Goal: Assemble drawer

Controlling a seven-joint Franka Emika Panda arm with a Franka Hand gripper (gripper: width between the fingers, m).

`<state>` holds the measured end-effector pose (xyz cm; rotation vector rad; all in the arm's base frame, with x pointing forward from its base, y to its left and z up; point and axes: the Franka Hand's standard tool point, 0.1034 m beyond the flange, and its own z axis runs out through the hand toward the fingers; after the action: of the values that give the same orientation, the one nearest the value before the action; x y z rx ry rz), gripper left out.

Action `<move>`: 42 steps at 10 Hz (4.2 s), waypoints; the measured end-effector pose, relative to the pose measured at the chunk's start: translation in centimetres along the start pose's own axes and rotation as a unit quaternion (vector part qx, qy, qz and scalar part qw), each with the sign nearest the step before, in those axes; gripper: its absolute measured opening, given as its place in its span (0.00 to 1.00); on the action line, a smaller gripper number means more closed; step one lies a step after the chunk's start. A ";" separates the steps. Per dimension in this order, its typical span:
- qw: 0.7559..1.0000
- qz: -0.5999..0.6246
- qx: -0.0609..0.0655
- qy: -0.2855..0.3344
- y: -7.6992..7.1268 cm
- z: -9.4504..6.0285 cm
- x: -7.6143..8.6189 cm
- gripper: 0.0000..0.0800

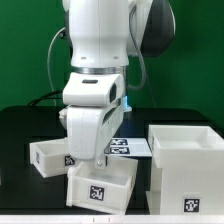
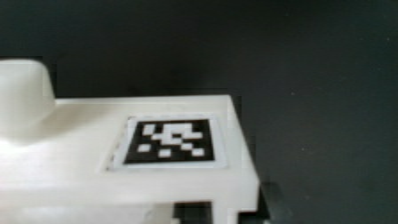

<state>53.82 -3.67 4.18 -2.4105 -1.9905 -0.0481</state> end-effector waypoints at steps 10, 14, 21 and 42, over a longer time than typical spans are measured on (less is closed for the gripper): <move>0.999 -0.041 -0.026 0.013 0.0 1.0 1.8 0.05; 0.999 -0.043 -0.026 0.014 0.4 0.8 3.1 0.05; 0.998 -0.053 -0.020 0.014 -0.2 1.3 3.3 0.05; 0.998 -0.052 -0.021 0.011 -0.2 1.7 1.4 0.05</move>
Offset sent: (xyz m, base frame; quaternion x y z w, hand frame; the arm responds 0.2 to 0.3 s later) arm 0.0000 0.0000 0.0000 0.0000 0.0000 0.0000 1.0000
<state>53.96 -2.21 2.49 -2.3184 -2.1240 -0.1197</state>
